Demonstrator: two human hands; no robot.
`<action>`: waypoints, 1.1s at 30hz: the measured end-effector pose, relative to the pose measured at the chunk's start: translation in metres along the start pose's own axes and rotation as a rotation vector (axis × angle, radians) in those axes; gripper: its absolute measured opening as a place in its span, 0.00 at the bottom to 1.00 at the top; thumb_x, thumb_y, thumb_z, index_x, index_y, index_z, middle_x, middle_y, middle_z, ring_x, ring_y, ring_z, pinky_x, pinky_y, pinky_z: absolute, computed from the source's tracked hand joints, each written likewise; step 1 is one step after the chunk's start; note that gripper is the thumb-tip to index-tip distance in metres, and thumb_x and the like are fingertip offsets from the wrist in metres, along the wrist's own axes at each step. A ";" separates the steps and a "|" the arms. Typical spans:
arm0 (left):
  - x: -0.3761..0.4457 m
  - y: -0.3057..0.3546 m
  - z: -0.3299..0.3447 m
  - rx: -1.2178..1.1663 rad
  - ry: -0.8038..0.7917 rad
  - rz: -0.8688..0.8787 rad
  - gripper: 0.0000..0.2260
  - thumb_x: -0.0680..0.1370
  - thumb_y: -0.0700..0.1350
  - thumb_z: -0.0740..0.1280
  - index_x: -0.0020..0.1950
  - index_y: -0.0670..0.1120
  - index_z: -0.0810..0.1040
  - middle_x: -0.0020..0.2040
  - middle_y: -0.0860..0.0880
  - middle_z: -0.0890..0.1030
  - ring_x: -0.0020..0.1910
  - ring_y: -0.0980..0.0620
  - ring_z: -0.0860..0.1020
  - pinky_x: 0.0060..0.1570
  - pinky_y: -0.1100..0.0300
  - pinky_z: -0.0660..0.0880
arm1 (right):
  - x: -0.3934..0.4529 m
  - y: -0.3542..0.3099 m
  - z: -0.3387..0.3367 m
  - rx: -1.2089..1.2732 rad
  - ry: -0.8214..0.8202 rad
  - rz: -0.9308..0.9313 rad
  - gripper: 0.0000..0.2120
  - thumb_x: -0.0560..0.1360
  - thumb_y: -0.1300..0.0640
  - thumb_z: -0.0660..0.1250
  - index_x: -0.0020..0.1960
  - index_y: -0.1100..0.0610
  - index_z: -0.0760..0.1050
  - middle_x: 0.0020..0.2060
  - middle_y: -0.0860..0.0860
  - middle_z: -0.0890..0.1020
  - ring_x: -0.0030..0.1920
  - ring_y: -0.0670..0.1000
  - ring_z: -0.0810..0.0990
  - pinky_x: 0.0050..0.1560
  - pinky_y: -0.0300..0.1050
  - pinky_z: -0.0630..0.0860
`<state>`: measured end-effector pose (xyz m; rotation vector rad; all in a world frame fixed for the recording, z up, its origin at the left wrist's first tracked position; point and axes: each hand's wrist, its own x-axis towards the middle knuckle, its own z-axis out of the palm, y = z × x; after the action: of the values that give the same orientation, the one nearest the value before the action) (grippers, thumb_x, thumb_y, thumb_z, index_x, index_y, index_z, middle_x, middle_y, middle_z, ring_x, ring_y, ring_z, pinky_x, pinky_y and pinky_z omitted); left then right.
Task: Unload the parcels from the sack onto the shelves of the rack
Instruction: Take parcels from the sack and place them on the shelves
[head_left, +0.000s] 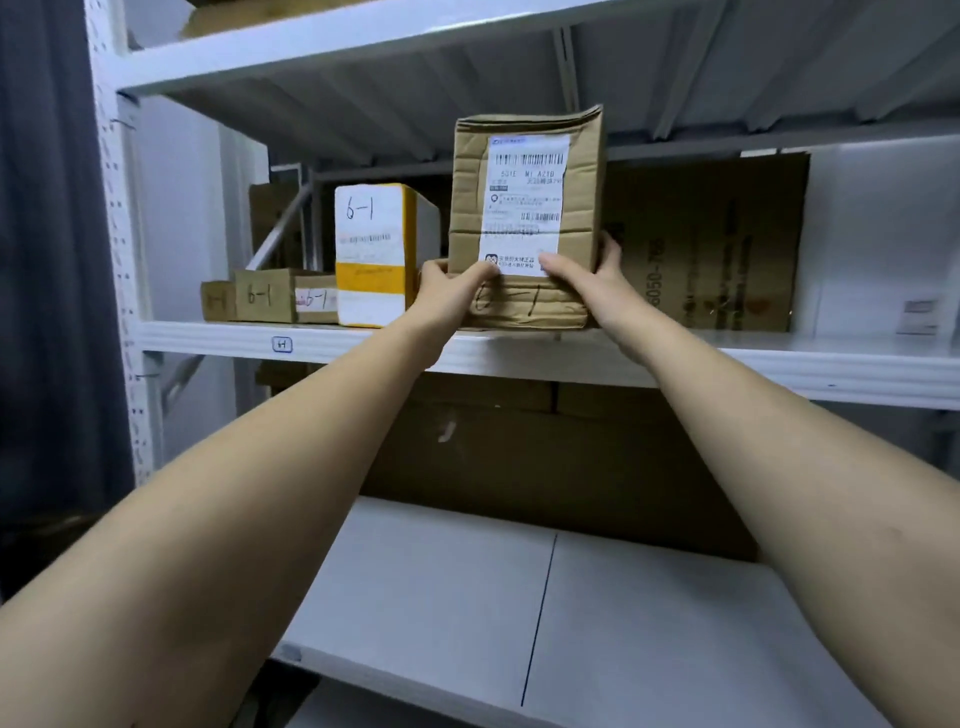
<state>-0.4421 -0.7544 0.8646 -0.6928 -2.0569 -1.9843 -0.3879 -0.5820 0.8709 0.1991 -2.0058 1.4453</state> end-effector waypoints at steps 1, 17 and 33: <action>0.011 -0.005 0.001 0.013 -0.018 -0.001 0.34 0.72 0.55 0.70 0.71 0.45 0.59 0.59 0.47 0.73 0.62 0.46 0.74 0.63 0.51 0.71 | 0.008 0.004 0.000 -0.014 0.007 -0.001 0.46 0.72 0.44 0.71 0.78 0.51 0.45 0.70 0.52 0.69 0.67 0.53 0.71 0.68 0.49 0.68; 0.088 -0.043 0.028 0.289 -0.212 0.129 0.24 0.79 0.51 0.65 0.72 0.44 0.67 0.65 0.50 0.74 0.52 0.56 0.71 0.47 0.68 0.66 | 0.079 0.065 -0.020 -0.184 0.053 0.110 0.53 0.68 0.52 0.77 0.78 0.53 0.42 0.70 0.52 0.67 0.64 0.51 0.71 0.62 0.47 0.70; 0.142 -0.070 0.017 0.561 -0.148 0.155 0.04 0.77 0.40 0.68 0.50 0.44 0.79 0.43 0.46 0.81 0.37 0.52 0.78 0.41 0.58 0.79 | 0.113 0.080 -0.008 -0.458 0.104 0.381 0.48 0.74 0.44 0.70 0.78 0.57 0.42 0.74 0.57 0.61 0.71 0.60 0.64 0.67 0.54 0.63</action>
<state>-0.5952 -0.7098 0.8656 -0.8510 -2.3978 -1.2116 -0.5108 -0.5167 0.8744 -0.4672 -2.3048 1.1314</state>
